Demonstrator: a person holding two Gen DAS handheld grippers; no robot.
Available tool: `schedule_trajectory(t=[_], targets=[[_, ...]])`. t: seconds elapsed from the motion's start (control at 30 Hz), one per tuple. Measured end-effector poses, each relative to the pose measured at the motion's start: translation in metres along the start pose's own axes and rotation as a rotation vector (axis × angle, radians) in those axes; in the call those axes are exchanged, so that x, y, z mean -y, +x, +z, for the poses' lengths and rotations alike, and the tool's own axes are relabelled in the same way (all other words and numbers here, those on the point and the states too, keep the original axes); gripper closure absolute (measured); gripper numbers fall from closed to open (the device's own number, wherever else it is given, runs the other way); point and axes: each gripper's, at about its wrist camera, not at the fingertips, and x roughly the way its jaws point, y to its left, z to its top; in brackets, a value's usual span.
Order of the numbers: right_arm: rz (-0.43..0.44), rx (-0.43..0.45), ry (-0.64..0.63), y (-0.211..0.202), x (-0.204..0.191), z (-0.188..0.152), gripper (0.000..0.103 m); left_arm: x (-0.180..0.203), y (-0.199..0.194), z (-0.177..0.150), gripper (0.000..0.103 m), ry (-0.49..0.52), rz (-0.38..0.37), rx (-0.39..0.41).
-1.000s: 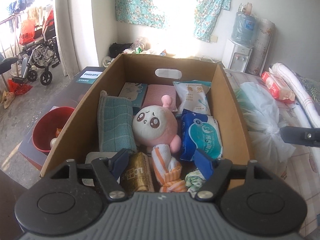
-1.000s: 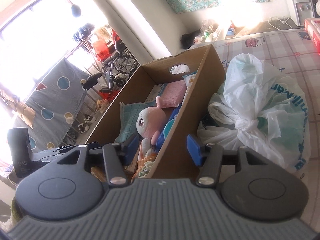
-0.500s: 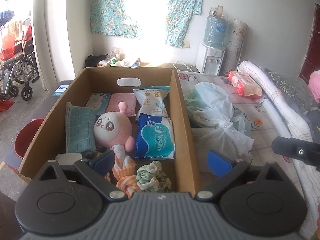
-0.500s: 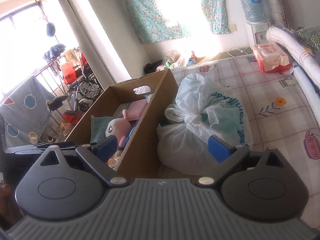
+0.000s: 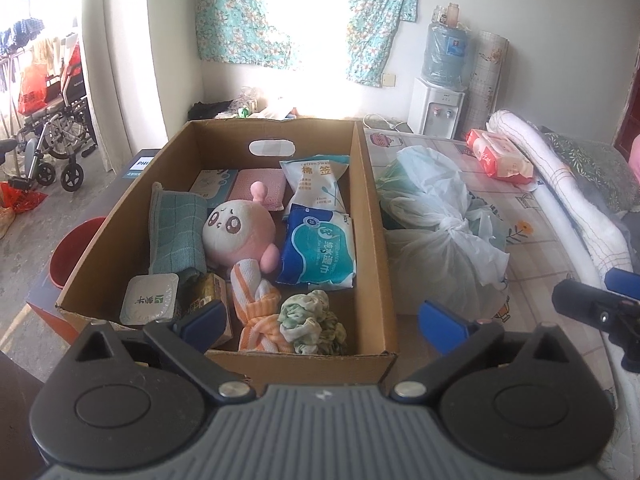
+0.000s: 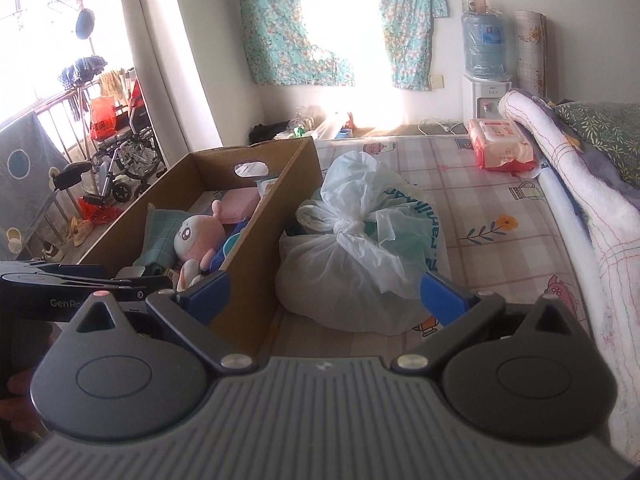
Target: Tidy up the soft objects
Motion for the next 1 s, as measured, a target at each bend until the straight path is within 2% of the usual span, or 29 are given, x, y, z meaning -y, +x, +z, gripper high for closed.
schedule_trajectory(t=[0.3, 0.47, 0.7, 0.87, 1.0], targets=[[-0.066, -0.035, -0.013, -0.002, -0.009, -0.005, 0.001, 0.001, 0.001, -0.01, 0.0, -0.015, 0.008, -0.044], [-0.066, -0.066, -0.033, 0.0, -0.018, -0.012, 0.001, -0.002, 0.003, -0.02, 0.0, -0.034, 0.005, -0.083], [-0.066, -0.136, -0.056, 0.015, -0.03, -0.022, 0.001, 0.0, 0.007, -0.029, 0.001, -0.011, 0.002, -0.119], [-0.106, -0.161, -0.058, 0.025, -0.029, -0.024, 0.001, -0.003, 0.011, -0.03, 0.001, -0.021, 0.018, -0.134], [-0.103, -0.184, -0.035, 0.033, -0.026, -0.024, 0.001, -0.007, 0.013, -0.029, 0.001, -0.031, 0.017, -0.144]])
